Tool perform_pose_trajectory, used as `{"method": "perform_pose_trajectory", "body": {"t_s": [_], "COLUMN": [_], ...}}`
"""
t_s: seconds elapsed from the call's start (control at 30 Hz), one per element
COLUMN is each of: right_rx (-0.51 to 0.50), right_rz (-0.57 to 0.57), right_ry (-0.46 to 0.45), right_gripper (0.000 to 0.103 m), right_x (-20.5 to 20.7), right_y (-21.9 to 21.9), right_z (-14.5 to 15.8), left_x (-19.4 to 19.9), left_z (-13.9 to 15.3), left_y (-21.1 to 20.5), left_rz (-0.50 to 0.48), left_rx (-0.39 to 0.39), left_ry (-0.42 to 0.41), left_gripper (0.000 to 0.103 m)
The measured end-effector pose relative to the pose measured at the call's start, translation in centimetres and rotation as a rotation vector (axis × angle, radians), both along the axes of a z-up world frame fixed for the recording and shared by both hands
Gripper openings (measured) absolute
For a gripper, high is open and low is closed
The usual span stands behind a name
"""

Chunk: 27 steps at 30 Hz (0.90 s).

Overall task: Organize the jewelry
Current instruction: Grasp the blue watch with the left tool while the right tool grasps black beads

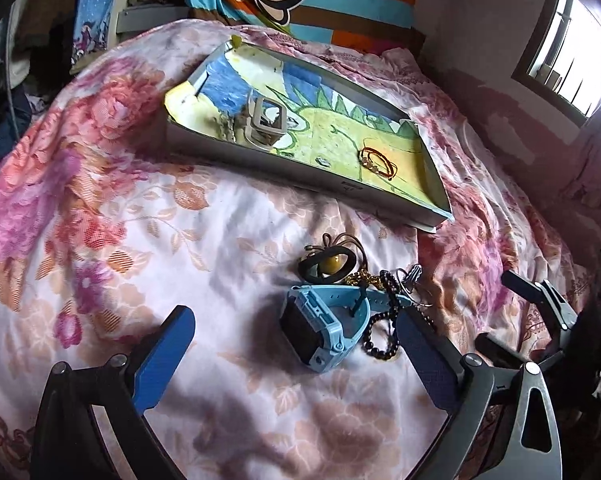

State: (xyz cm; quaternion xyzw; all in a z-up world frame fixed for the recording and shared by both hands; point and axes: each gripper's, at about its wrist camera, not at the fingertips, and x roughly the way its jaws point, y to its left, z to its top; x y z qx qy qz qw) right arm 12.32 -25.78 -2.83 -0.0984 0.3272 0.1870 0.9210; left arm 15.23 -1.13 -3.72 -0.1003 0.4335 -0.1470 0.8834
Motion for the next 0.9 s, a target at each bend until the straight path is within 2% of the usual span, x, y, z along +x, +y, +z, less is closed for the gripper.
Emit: {"method": "perform_pose_trajectory", "body": {"t_s": [0.07, 0.13, 0.2, 0.3, 0.47, 0.63, 0.9], "right_rx": [-0.001, 0.005, 0.020, 0.057, 0.070, 0.065, 0.069], "right_rz": [0.008, -0.002, -0.018, -0.033, -0.018, 0.010, 0.033], "right_ry": [0.008, 0.018, 0.039, 0.085, 0.103, 0.099, 0.091], "right_gripper": [0.101, 0.096, 0.084, 0.075, 0.073, 0.068, 0.062], "right_x": [0.2, 0.5, 1.0, 2.1, 2.5, 2.3, 1.9], "right_y": [0.2, 0.1, -0.3, -1.0, -0.9, -0.3, 0.3], "right_z": [-0.2, -0.2, -0.4, -0.9, -1.3, -1.3, -1.4], "left_x": [0.3, 0.6, 0.8, 1.2, 1.3, 1.5, 1.8], "left_z": [-0.2, -0.5, -0.6, -1.1, -1.5, -1.7, -2.3], "left_y": [-0.2, -0.4, -0.6, -1.1, -1.8, -1.8, -1.6], "left_rz": [-0.009, -0.020, -0.009, -0.017, -0.048, -0.047, -0.031], "left_rx": [-0.002, 0.005, 0.026, 0.035, 0.050, 0.055, 0.049], "left_ry": [0.009, 0.017, 0.011, 0.023, 0.031, 0.044, 0.076], "left_gripper": [0.093, 0.087, 0.077, 0.065, 0.052, 0.047, 0.046]}}
